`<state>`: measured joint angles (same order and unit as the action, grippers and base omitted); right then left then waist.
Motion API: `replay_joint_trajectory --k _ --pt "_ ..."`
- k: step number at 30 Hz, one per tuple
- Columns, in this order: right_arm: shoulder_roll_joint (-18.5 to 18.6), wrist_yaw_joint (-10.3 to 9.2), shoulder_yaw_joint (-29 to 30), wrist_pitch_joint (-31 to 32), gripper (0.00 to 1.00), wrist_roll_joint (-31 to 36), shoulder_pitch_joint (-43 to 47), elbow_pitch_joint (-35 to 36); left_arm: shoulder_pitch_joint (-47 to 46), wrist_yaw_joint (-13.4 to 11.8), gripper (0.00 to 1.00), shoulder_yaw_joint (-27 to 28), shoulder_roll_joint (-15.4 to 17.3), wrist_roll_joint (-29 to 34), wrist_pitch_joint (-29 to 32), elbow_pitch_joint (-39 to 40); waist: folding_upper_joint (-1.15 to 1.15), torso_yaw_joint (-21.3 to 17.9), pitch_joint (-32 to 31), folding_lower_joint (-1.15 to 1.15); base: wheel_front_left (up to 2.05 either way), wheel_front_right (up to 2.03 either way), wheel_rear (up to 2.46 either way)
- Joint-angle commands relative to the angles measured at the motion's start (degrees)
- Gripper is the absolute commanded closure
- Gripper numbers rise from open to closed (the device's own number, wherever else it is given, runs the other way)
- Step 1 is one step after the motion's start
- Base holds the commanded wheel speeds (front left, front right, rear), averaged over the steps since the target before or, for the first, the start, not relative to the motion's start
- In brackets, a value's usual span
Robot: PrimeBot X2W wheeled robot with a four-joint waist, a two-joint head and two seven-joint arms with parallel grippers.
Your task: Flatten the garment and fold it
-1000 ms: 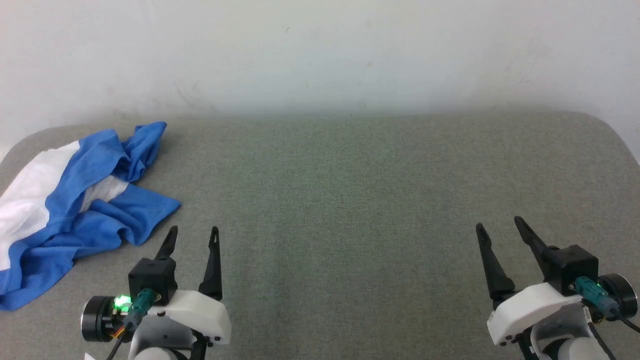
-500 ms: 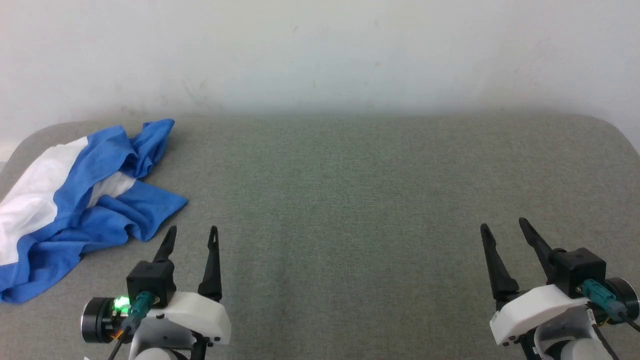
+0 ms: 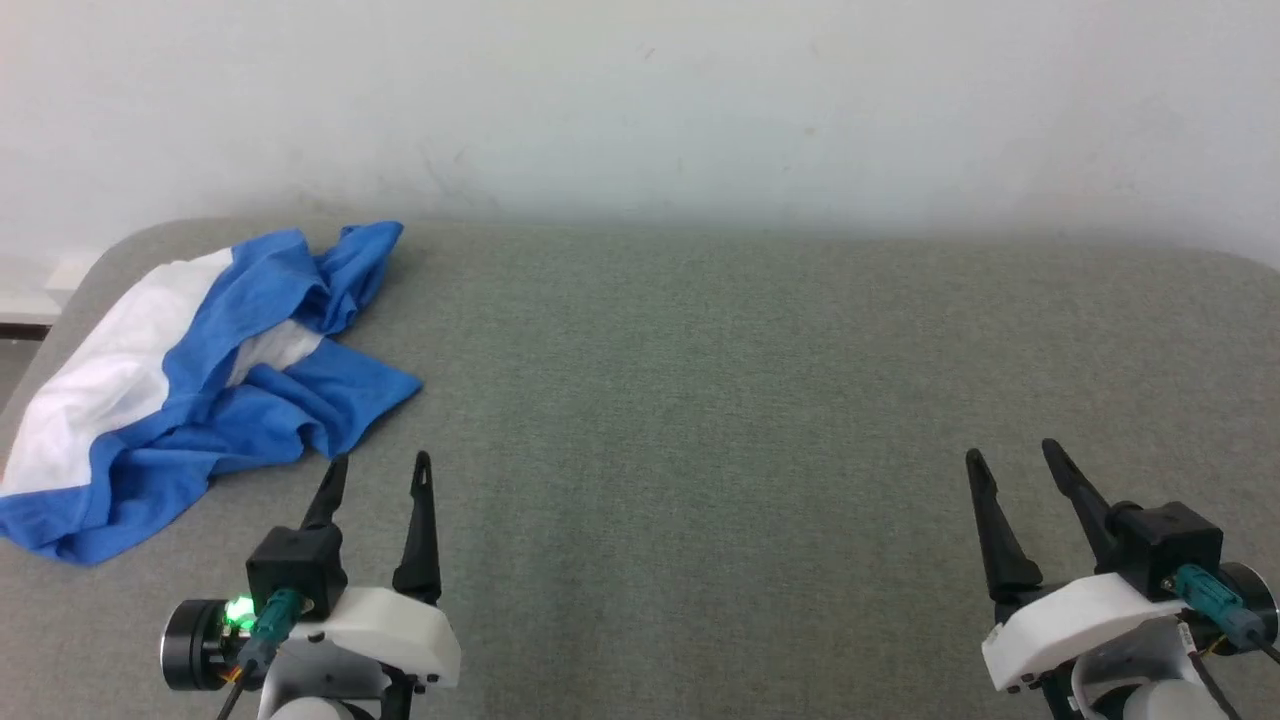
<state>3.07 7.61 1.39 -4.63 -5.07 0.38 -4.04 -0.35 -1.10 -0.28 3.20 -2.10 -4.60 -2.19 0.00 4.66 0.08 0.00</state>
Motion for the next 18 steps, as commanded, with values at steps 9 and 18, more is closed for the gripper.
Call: replay_joint_trajectory --k 9,18 --pt "-0.08 -0.05 0.15 -1.54 0.00 -1.91 -0.03 -0.81 -0.46 -0.77 0.00 0.27 -0.13 -0.89 -1.56 -0.54 0.00 4.36 0.32 0.00 0.00 0.00 0.00" --pt "-0.09 -0.06 0.13 -2.62 0.00 -2.96 -0.25 -1.54 -0.37 -1.33 0.00 0.42 -0.16 -1.51 -2.64 -0.71 0.00 7.70 0.52 0.00 0.00 0.00 0.00"
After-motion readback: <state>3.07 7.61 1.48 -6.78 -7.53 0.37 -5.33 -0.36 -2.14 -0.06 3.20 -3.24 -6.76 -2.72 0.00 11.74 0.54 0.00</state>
